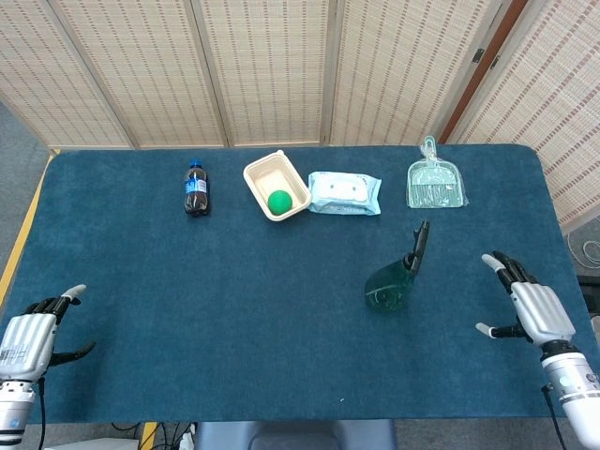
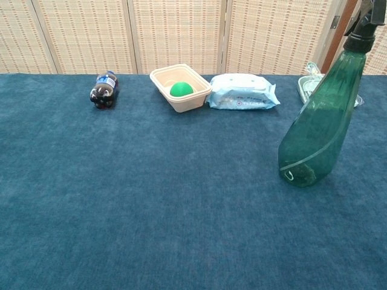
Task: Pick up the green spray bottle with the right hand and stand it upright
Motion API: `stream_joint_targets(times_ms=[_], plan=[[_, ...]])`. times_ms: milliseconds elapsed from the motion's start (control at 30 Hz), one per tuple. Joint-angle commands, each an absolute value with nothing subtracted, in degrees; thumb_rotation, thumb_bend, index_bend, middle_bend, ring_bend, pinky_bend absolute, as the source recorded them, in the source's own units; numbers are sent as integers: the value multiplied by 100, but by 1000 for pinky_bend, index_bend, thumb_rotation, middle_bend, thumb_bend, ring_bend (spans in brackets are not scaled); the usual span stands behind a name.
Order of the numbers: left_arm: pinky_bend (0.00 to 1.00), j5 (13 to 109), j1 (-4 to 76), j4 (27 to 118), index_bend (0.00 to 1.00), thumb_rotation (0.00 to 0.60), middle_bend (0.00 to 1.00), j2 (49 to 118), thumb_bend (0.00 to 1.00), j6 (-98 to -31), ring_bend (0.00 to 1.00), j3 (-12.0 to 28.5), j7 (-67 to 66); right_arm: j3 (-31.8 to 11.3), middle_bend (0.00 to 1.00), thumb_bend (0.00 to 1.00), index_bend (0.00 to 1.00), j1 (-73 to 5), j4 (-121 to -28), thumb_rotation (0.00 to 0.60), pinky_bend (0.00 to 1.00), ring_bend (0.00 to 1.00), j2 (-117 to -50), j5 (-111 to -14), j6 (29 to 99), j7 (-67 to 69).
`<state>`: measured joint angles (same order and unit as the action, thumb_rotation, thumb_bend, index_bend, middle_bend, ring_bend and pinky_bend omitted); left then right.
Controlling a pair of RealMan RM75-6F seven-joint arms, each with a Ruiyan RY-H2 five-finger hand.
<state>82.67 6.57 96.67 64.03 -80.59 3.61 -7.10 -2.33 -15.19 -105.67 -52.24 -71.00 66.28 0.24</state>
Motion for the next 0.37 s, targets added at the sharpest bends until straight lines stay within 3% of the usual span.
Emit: stream_joint_targets(times_ms=[33,367], plan=[[355,8283,685,9696,180,600,348,6409,0,-8062,324,374,-728,-102,22,0,5,-1347,-10361,600,196,0,-5298,-6952,7262,-1482],[351,8162,764,9761,180,600,348,6422,0,-8022,324,432,-782,-108,22,0,5,-1021,-10200,600,196,0,-5553,-7067,7856,-1856]])
